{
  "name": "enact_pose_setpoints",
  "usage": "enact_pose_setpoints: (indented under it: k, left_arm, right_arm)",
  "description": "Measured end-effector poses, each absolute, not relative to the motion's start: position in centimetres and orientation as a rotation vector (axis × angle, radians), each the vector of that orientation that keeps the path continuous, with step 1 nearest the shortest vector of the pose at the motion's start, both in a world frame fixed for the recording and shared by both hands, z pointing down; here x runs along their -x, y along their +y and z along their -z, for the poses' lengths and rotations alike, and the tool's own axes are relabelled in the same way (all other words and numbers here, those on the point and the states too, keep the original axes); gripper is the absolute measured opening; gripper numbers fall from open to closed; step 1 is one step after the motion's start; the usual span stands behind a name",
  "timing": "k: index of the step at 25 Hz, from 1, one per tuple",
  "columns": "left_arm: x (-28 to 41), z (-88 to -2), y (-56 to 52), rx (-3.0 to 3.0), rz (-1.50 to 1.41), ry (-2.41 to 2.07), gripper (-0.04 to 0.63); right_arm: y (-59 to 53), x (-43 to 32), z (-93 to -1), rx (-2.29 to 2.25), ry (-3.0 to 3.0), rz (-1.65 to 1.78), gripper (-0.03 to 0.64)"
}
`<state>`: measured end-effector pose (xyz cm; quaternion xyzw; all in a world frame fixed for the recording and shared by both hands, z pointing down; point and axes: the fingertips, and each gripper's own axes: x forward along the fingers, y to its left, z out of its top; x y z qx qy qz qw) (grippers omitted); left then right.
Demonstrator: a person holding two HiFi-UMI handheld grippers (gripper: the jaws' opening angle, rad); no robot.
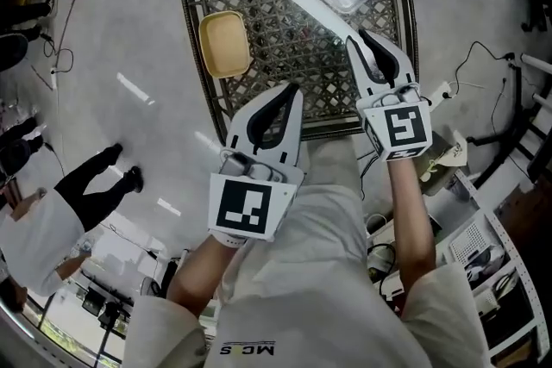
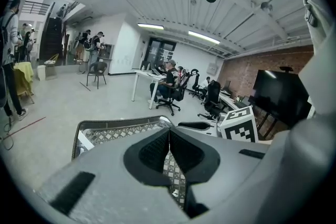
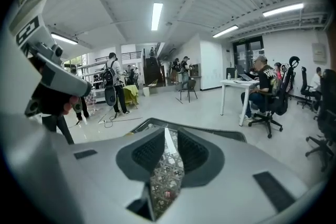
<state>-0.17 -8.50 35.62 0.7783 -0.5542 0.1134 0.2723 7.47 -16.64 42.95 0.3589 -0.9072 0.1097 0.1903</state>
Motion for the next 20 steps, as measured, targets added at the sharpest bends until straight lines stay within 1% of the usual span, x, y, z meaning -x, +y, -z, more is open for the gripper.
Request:
enact_pose_setpoints:
  k: [11,20]
  left_arm:
    - [-0.2,-40.7,-10.3,-2.028,-0.337,-1.486,0.026]
    - [-0.4,-43.9,-10.9,-1.977,-0.360,-1.469,0.026]
  right_arm:
    - [-20.8,-6.0,-50.9,-0.886,-2.492,-0.279,0.123]
    - [-22.5,-5.1,-58.2,-0.827,-2.401,-0.295,0.139]
